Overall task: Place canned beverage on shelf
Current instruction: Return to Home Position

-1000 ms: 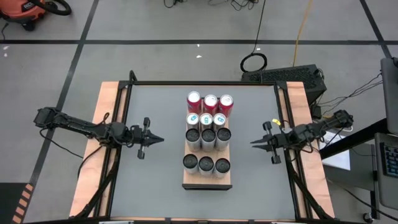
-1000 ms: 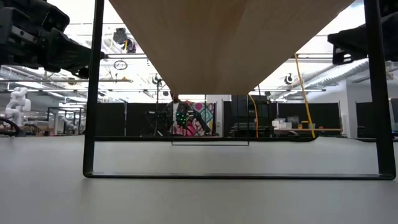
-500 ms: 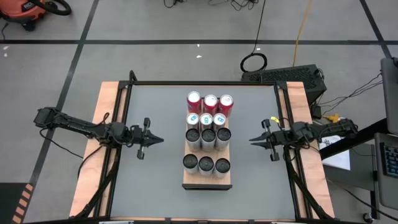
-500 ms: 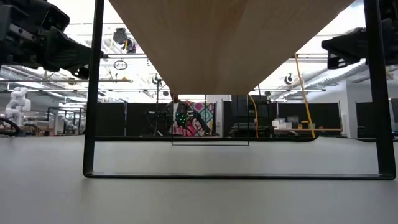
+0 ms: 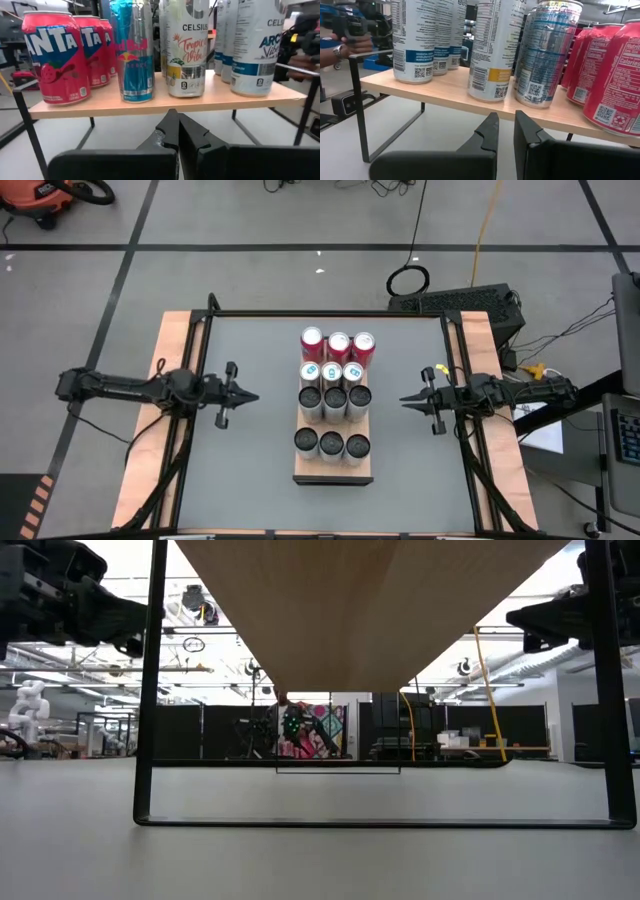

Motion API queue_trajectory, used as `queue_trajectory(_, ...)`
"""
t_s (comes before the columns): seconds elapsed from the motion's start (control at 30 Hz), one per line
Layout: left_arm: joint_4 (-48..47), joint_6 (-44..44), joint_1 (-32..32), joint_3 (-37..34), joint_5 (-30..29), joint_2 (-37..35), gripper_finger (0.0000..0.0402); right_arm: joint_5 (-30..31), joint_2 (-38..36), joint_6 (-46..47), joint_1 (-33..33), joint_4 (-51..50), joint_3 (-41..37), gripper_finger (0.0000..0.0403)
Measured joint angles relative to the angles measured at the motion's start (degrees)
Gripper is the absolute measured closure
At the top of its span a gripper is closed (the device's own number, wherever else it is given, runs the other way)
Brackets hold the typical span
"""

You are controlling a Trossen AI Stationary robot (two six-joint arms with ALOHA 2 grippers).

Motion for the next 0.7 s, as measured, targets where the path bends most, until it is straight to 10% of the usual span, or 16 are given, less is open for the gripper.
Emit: queue_trajectory(0.7,-20.91,-1.91,3.18,-0.03,2.14,-18.16,0.0402,0.74,0.55,-0.41,0.02,-0.09,0.0,0.0403)
